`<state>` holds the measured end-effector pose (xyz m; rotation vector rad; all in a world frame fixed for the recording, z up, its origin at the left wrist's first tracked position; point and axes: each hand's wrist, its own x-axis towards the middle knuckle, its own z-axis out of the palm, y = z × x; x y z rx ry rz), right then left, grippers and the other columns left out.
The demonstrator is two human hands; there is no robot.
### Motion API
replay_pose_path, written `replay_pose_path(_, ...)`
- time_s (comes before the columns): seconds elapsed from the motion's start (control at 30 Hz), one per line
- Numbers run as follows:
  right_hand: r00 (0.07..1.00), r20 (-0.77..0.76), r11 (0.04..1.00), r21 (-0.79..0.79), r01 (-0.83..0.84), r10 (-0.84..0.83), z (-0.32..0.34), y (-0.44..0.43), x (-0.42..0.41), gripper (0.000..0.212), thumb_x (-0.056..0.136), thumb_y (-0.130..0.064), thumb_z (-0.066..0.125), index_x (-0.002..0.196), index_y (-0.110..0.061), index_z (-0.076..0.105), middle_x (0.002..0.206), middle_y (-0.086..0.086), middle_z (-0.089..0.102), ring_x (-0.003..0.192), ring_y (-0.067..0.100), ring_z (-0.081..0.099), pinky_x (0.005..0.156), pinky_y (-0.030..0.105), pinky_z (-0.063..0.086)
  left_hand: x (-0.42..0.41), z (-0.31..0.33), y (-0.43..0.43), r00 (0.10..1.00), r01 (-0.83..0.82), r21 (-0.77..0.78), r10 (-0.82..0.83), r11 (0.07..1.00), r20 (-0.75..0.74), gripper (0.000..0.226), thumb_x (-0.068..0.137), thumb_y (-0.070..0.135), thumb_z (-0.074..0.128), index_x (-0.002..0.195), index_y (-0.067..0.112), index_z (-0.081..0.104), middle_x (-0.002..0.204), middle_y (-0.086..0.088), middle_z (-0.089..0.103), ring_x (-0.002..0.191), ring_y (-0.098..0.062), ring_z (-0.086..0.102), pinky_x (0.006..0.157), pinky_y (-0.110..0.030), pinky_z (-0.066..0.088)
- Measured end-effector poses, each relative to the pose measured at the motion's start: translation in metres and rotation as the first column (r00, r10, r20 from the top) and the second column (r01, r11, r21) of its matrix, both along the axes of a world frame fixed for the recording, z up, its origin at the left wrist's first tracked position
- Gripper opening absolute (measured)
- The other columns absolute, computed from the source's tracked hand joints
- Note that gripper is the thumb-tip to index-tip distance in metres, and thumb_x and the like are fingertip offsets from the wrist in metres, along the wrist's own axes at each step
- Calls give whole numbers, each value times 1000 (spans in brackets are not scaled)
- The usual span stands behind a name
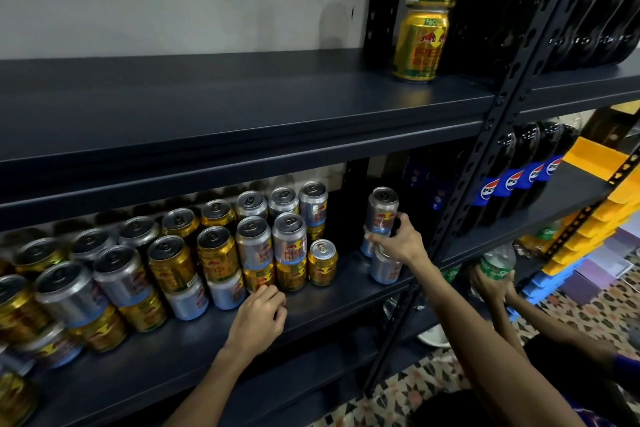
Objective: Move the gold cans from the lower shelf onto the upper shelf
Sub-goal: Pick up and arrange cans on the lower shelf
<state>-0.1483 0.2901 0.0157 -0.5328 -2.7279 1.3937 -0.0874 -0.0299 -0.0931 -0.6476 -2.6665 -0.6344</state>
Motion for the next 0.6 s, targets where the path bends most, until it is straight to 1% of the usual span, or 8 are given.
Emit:
replay_pose_path(0.17, 1000, -10, 1000, 7, 7, -7, 0, 3, -7, 63, 82, -42, 83, 130, -15, 53, 120, 13, 66, 116, 32, 62, 89, 39, 51, -1, 0, 1, 1000, 10, 0, -10, 1000, -10, 18, 84, 20, 45, 74, 17, 60, 78, 8, 53, 76, -9, 49, 68, -20, 39)
replay_pose_path(0.27, 1000, -26, 1000, 14, 17, -17, -1, 4, -9, 65, 80, -41, 84, 131, -14, 54, 121, 14, 67, 118, 32, 61, 94, 41, 52, 0, 0, 0, 1000, 10, -8, -10, 1000, -17, 19, 84, 21, 45, 75, 17, 61, 79, 8, 54, 77, -9, 49, 67, -20, 41)
replay_pose_path(0.37, 999, -35, 1000, 26, 16, -15, -2, 5, -10, 66, 79, -42, 85, 131, -15, 55, 121, 13, 68, 120, 32, 60, 99, 46, 52, -1, 0, 1, 1000, 9, -15, -10, 1000, -19, 19, 84, 21, 45, 75, 18, 61, 79, 8, 54, 76, -9, 49, 66, -22, 43)
replay_pose_path(0.4, 999, -39, 999, 27, 18, -17, -2, 5, -10, 66, 79, -42, 86, 131, -15, 56, 120, 13, 68, 120, 32, 60, 98, 46, 53, 0, 0, 0, 1000, 8, -17, -8, 1000, -19, 19, 84, 21, 45, 75, 18, 61, 79, 8, 54, 76, -9, 49, 66, -21, 42)
replay_pose_path(0.53, 999, -51, 1000, 25, 7, -5, 0, 4, -9, 65, 81, -38, 85, 133, -13, 55, 118, 10, 68, 113, 29, 64, 91, 38, 53, 0, 0, 0, 1000, 4, -17, -4, 1000, -11, 19, 83, 21, 44, 75, 18, 61, 79, 8, 54, 77, -8, 49, 66, -21, 42)
replay_pose_path(0.6, 999, -50, 1000, 18, 3, -2, 0, 5, -10, 66, 80, -39, 85, 133, -14, 55, 116, 9, 67, 111, 29, 65, 90, 38, 54, 0, 1, 1, 1000, 4, -22, -4, 1000, -7, 19, 83, 21, 44, 75, 18, 61, 79, 8, 54, 77, -8, 49, 66, -21, 42)
